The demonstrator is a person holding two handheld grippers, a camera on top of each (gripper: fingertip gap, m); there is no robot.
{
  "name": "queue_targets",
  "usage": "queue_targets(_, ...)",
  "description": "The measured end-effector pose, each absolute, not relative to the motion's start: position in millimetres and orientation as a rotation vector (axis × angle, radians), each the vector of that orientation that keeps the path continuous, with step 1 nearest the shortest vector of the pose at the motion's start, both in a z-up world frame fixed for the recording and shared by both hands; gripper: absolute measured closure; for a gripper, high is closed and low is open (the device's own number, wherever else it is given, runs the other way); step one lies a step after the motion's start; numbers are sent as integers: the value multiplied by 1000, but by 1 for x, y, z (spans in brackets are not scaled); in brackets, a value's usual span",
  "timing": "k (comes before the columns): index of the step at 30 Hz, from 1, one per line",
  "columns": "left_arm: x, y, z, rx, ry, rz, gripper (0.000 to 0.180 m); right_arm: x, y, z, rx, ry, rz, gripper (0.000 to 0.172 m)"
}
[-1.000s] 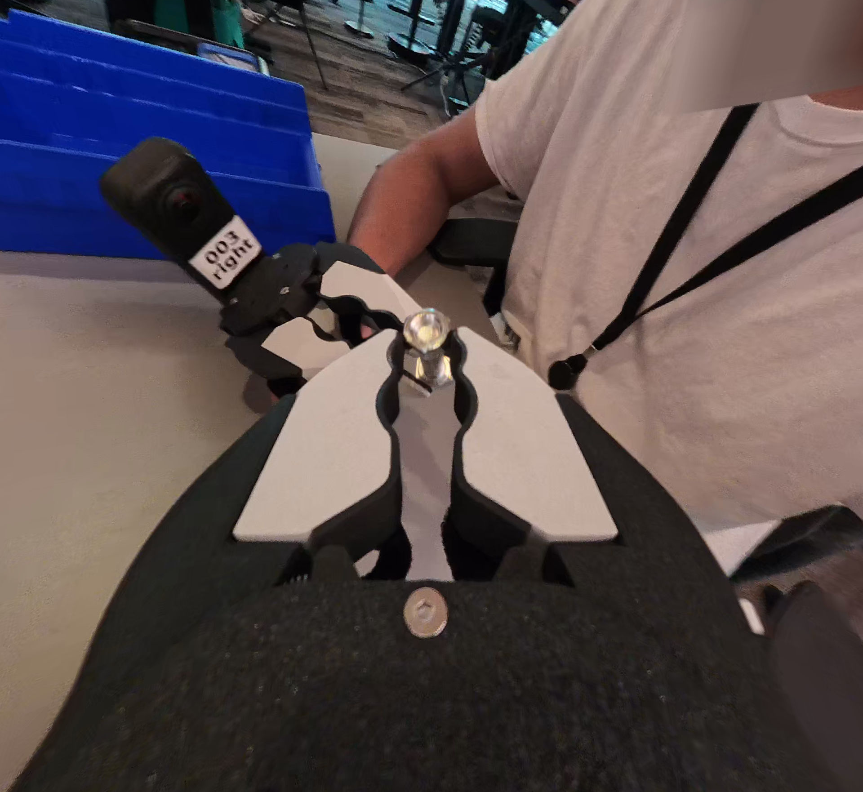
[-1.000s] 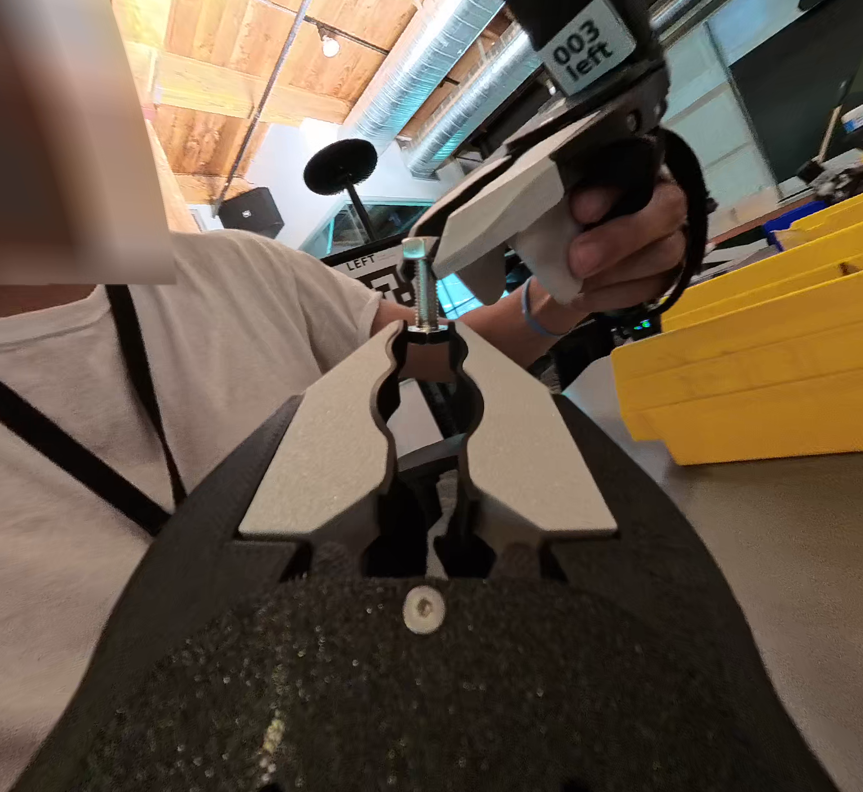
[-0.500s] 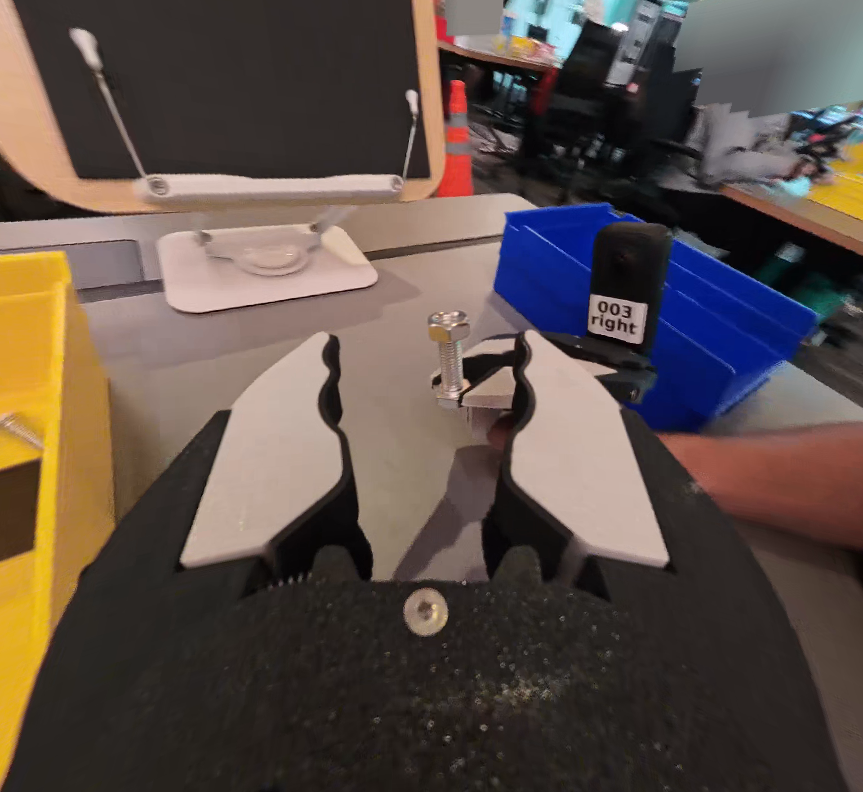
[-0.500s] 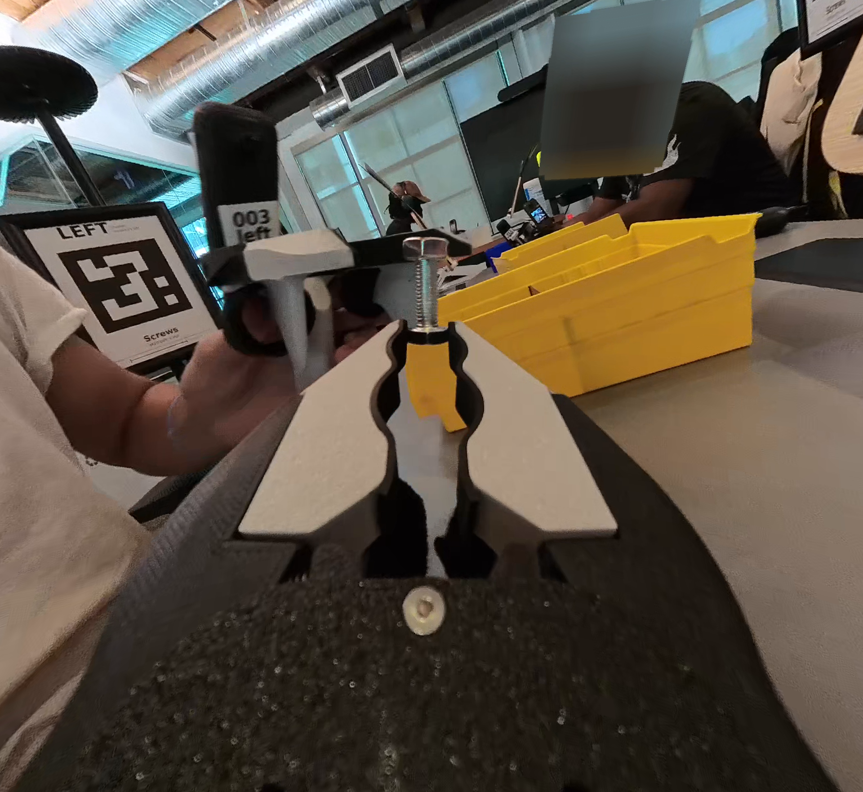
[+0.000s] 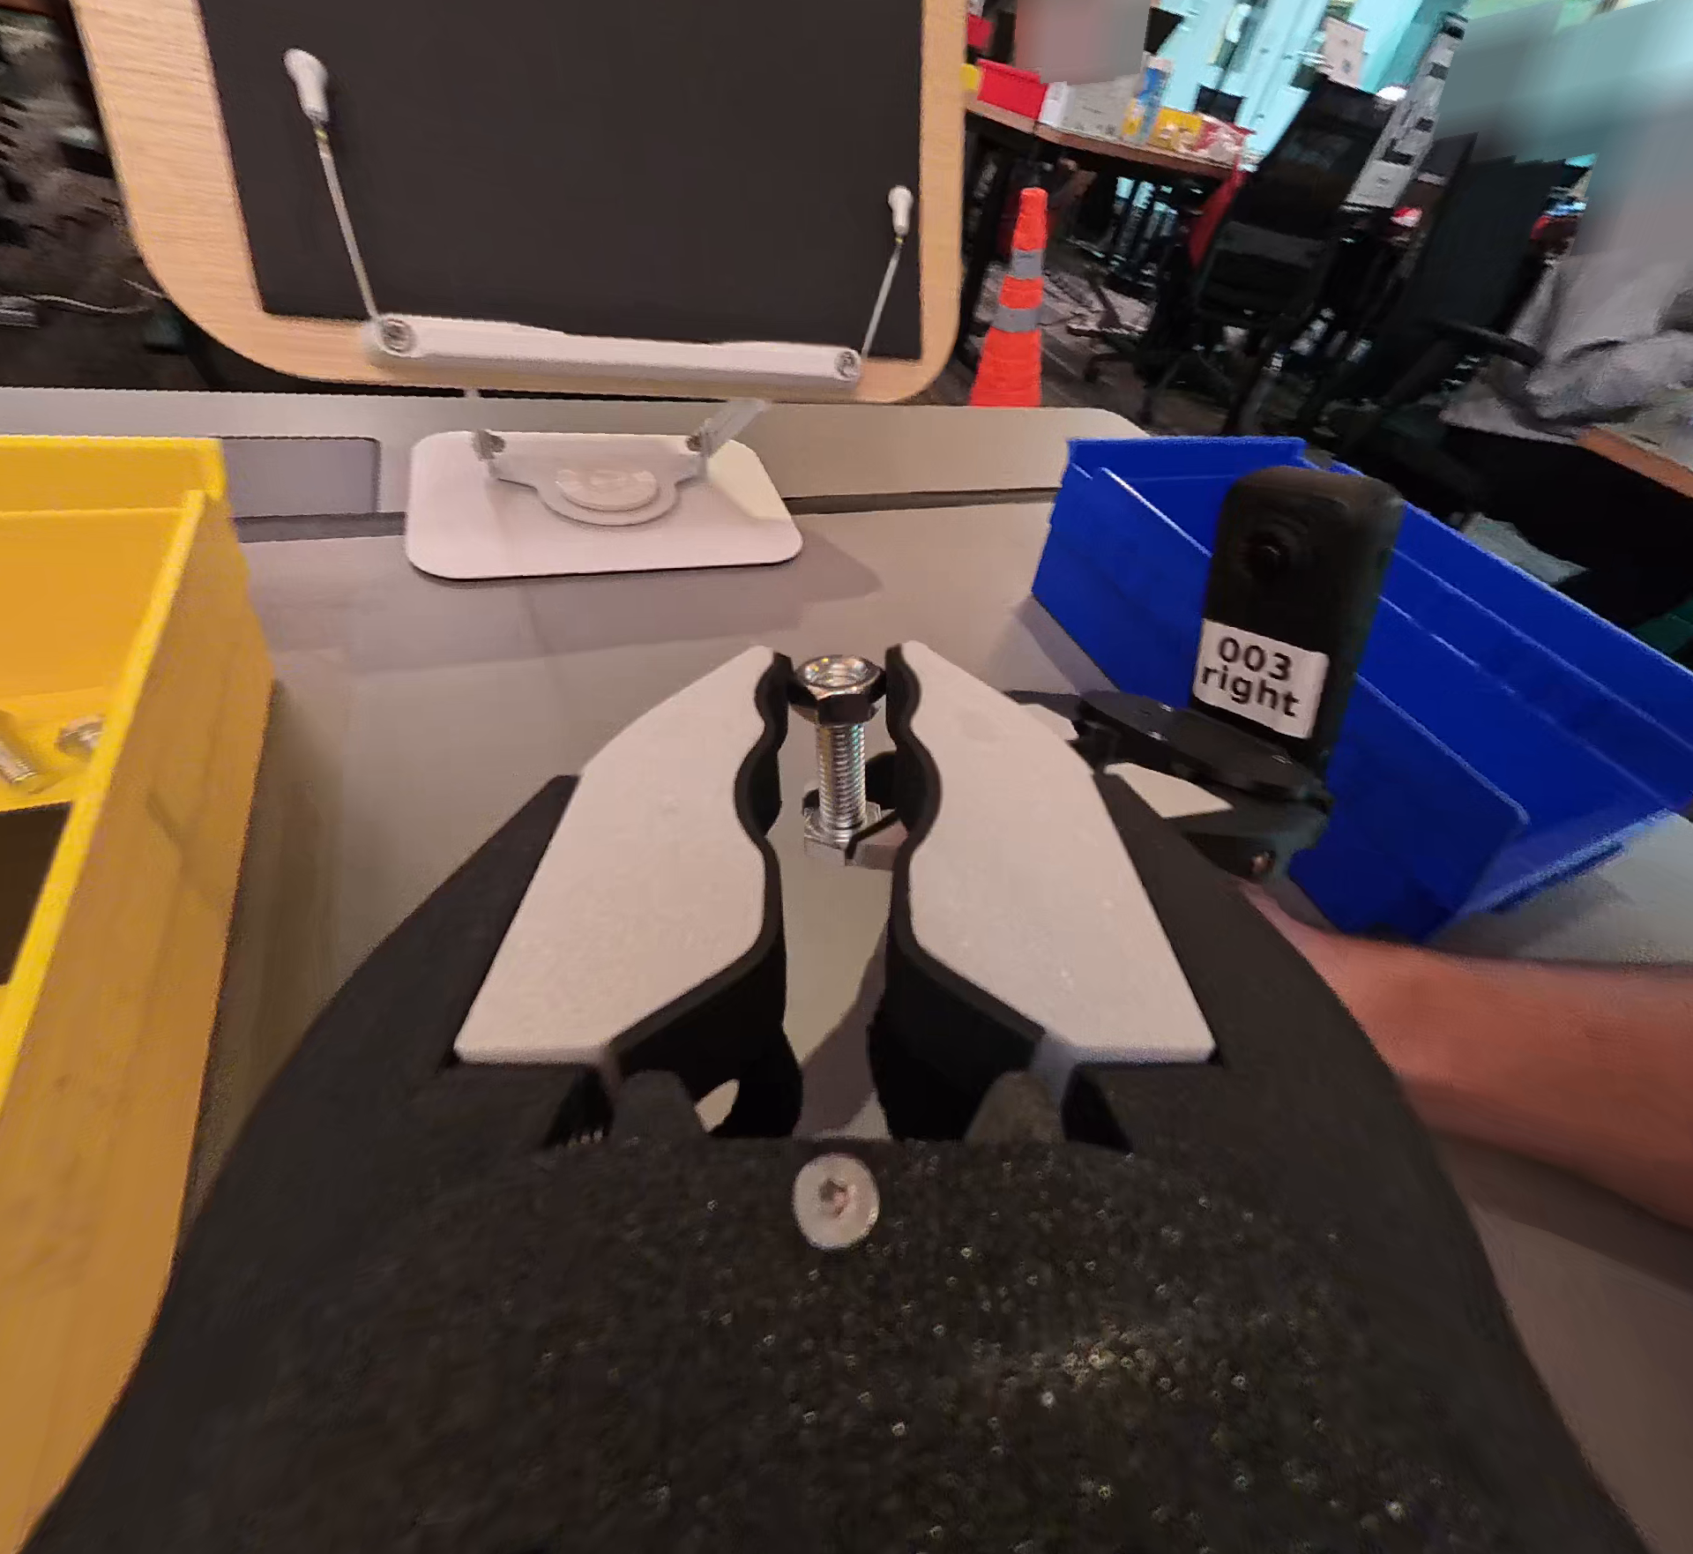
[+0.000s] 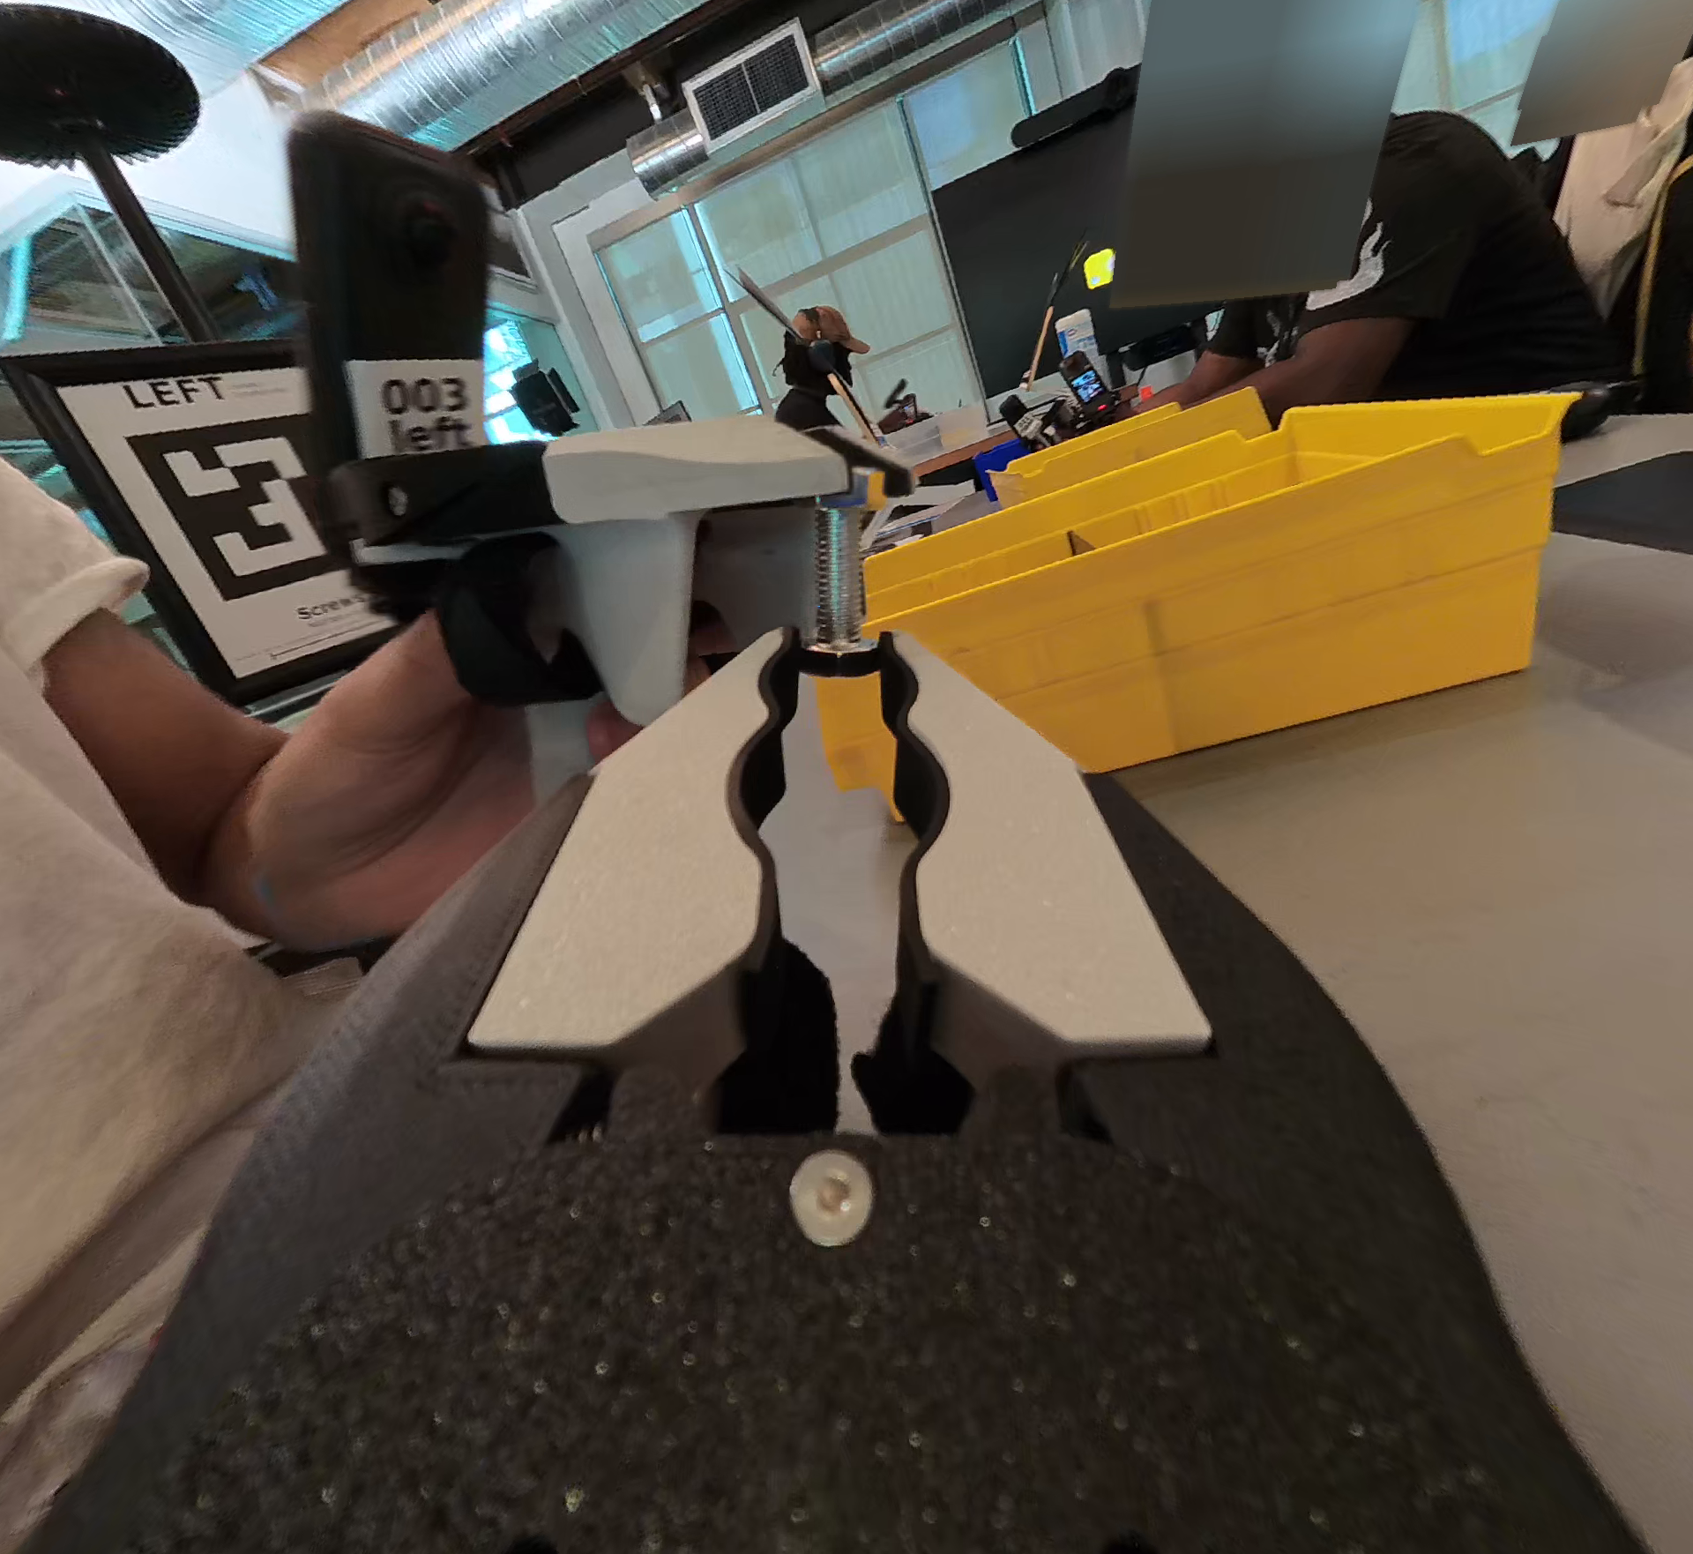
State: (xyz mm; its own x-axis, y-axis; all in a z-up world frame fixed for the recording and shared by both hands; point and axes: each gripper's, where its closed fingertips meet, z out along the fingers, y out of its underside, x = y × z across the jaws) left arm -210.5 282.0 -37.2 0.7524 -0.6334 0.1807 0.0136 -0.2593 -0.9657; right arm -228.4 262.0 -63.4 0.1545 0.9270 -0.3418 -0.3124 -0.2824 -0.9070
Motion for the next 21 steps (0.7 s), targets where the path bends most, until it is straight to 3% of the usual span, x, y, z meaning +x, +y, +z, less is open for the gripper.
queue_targets(15, -199, 222, 1, -1409, 1317, -1785, 161, -219, 211, -23, -1003, -698, 2063, 155)
queue_targets(21, -195, 211, 6, -1306, 1396, -1923, 161, -217, 202, -18, -956, -723, 2134, 155)
